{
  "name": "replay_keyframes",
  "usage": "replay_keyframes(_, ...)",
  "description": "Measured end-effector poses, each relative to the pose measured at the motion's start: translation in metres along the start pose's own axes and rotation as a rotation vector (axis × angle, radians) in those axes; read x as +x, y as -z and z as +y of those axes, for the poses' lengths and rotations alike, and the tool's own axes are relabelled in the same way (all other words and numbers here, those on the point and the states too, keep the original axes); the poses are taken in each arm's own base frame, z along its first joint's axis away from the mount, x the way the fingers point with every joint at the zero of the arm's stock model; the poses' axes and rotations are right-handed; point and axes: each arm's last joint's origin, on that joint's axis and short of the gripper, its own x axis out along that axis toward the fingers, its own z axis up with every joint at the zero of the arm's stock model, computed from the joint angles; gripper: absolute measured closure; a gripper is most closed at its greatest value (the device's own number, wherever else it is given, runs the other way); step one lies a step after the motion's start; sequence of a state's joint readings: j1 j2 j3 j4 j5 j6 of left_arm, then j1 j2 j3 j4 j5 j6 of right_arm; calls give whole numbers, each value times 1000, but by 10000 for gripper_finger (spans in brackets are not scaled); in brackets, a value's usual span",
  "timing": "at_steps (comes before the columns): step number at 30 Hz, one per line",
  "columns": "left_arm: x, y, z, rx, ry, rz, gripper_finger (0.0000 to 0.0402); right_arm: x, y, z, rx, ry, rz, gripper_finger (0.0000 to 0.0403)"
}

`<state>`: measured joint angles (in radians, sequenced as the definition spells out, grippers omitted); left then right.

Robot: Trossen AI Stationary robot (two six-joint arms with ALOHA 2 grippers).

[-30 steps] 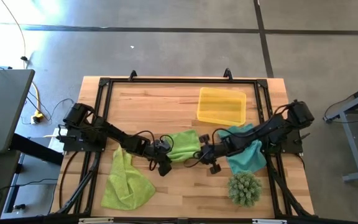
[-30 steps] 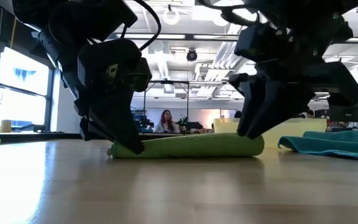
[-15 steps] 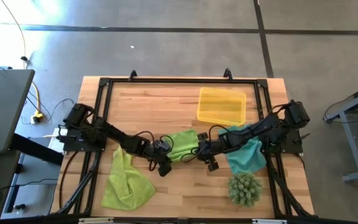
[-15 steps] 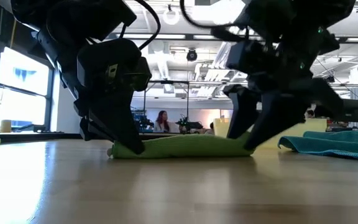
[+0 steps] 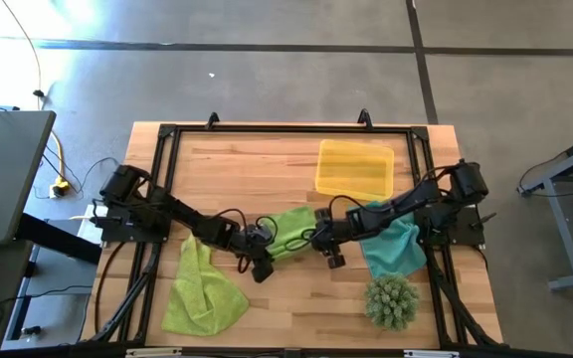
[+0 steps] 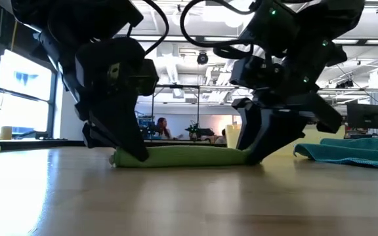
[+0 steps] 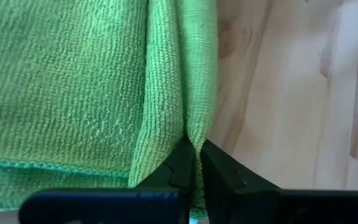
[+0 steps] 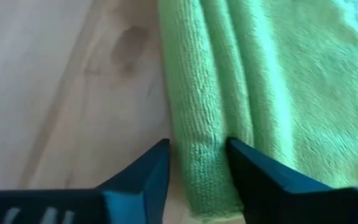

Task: Roll microfiber towels into tight, uniform cylinder then place into a basket
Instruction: Roll the top green microfiber towel

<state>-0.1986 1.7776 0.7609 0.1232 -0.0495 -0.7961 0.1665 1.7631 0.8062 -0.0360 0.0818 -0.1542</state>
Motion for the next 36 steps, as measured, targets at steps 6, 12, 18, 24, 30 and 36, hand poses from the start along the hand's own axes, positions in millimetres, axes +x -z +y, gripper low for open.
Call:
replay_keyframes(6, -11, -5, -5, 20, 26, -24, 386, 0, 1, -5, 46, -9, 2, 332)
replay_keyframes(12, -21, -7, -6, 47, 24, -21, 362, 1, 3, -12, 162, -107, -3, 394)
replay_keyframes(18, -32, -4, -3, 110, -19, 35, 328, 0, 6, -28, 373, -316, -15, 396)
replay_keyframes(24, -36, -6, -19, 322, 58, -70, 307, 0, 12, -46, 738, -457, 32, 392)
replay_keyframes(30, -36, -3, -31, 560, -66, -236, 305, -1, 14, -54, 867, -465, 49, 390)
replay_keyframes(36, -39, 5, -37, 670, -187, -299, 302, -1, 15, -55, 874, -456, 50, 390)
